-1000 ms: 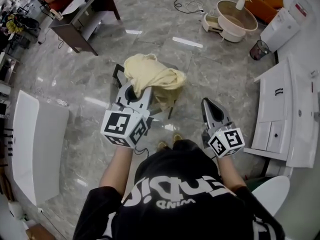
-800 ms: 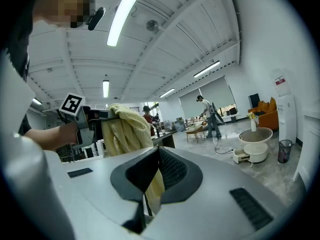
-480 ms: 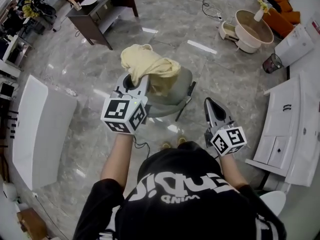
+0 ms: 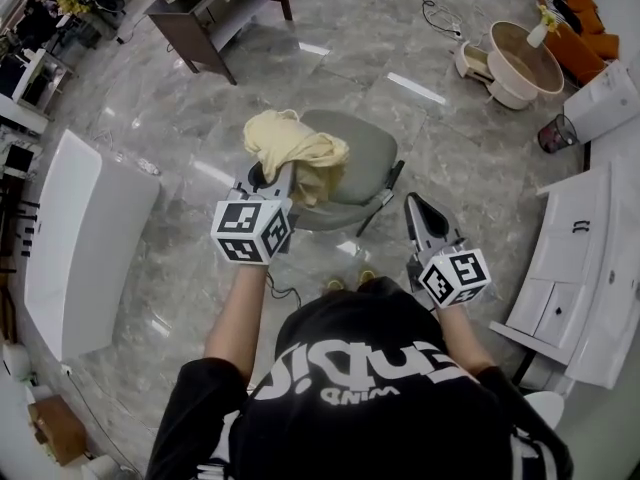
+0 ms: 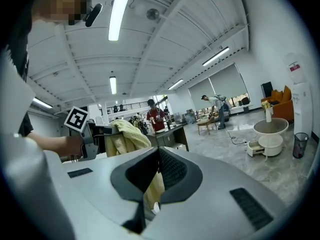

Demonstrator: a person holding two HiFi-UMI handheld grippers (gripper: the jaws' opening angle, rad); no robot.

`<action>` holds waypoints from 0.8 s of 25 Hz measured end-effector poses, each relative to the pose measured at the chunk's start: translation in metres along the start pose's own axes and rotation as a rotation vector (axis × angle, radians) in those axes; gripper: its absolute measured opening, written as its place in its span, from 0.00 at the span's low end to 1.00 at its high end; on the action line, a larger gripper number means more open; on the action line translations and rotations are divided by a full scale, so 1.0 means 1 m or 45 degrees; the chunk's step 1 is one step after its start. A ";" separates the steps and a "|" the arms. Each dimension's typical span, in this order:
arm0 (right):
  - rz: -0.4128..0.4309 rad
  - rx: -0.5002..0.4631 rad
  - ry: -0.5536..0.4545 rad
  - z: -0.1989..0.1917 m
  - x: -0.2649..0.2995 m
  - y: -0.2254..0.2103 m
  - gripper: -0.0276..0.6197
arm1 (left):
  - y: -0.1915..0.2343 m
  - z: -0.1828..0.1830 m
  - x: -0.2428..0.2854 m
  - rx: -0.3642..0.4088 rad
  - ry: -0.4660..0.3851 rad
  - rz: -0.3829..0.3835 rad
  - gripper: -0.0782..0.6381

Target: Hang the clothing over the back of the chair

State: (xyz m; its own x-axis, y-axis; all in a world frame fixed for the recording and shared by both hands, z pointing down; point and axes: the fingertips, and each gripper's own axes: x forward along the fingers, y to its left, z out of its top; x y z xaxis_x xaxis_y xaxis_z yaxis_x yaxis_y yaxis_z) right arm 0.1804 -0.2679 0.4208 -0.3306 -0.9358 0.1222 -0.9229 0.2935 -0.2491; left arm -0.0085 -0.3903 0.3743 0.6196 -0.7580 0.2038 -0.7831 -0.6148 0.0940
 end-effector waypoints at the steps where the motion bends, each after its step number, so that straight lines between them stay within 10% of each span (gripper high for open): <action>1: 0.007 0.001 0.005 -0.001 0.003 0.000 0.06 | 0.004 -0.006 0.000 -0.007 0.013 0.012 0.19; 20: 0.276 0.014 0.107 -0.023 0.059 0.060 0.06 | 0.065 -0.046 -0.078 -0.120 0.093 0.252 0.19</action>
State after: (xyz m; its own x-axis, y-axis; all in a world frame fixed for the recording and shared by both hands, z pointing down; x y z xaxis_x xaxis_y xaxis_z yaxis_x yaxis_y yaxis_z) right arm 0.1010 -0.3009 0.4347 -0.5367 -0.8314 0.1438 -0.8264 0.4836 -0.2884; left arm -0.1101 -0.3617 0.4091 0.4502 -0.8421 0.2969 -0.8928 -0.4299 0.1347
